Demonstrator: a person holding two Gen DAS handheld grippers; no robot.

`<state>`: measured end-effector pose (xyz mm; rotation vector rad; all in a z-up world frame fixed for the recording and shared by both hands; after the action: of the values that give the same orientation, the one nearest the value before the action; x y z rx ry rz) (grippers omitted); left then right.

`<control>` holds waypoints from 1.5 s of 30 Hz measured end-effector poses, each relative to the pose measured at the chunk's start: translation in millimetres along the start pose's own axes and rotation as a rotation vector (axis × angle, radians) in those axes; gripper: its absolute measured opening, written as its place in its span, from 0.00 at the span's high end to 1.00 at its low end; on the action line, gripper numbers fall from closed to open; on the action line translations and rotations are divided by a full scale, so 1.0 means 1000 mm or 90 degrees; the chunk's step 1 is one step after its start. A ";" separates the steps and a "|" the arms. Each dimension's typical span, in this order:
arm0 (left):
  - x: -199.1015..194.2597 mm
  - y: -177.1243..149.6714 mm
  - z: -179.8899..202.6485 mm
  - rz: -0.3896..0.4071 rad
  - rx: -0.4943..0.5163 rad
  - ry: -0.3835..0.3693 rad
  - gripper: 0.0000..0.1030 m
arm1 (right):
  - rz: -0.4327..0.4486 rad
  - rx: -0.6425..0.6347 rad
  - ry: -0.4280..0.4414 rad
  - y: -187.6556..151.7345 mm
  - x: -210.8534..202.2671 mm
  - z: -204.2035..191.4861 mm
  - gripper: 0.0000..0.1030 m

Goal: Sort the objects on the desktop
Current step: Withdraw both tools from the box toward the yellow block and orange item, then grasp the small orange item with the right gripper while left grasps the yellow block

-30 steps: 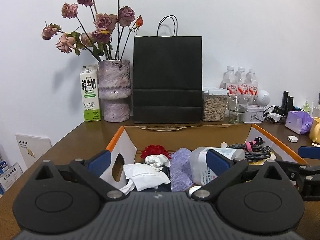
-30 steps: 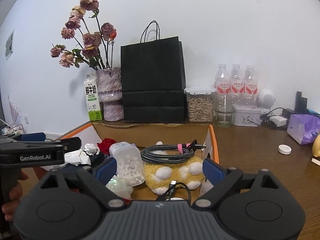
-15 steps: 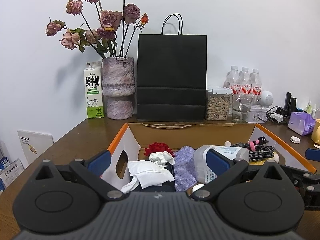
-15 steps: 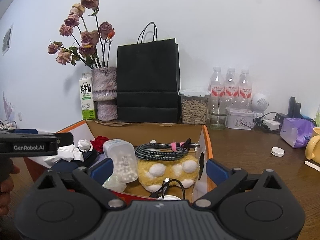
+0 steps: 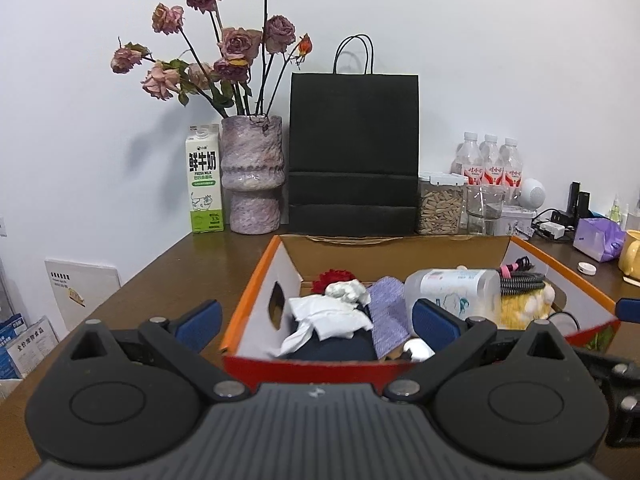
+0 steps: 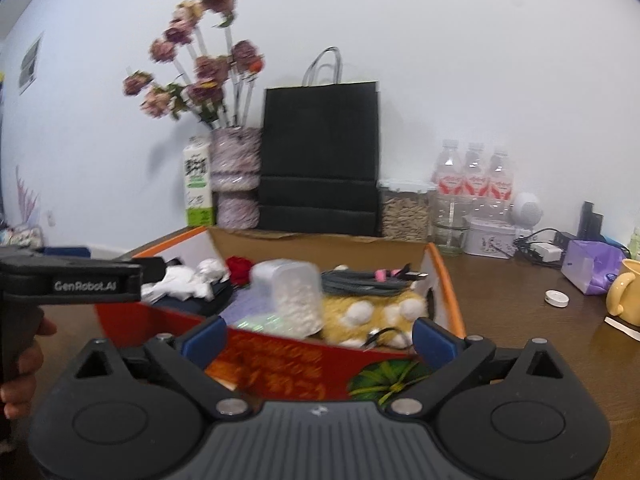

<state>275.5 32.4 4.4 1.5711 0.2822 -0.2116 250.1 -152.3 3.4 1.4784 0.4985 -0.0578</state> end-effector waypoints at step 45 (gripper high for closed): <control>-0.007 -0.049 -0.024 -0.106 0.035 -0.014 0.00 | -0.165 0.003 0.115 -0.041 0.018 -0.057 0.89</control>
<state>252.3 56.1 -39.7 1.5999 0.3936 -0.3695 236.5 -97.2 -42.5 1.4230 0.8354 -0.1310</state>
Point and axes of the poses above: each gripper's, at about its wrist camera, not at the fingertips, and x roughly the way its jaws point, z to its right, y to its top, the point moved 8 cm from there along x, roughly the way its jaws point
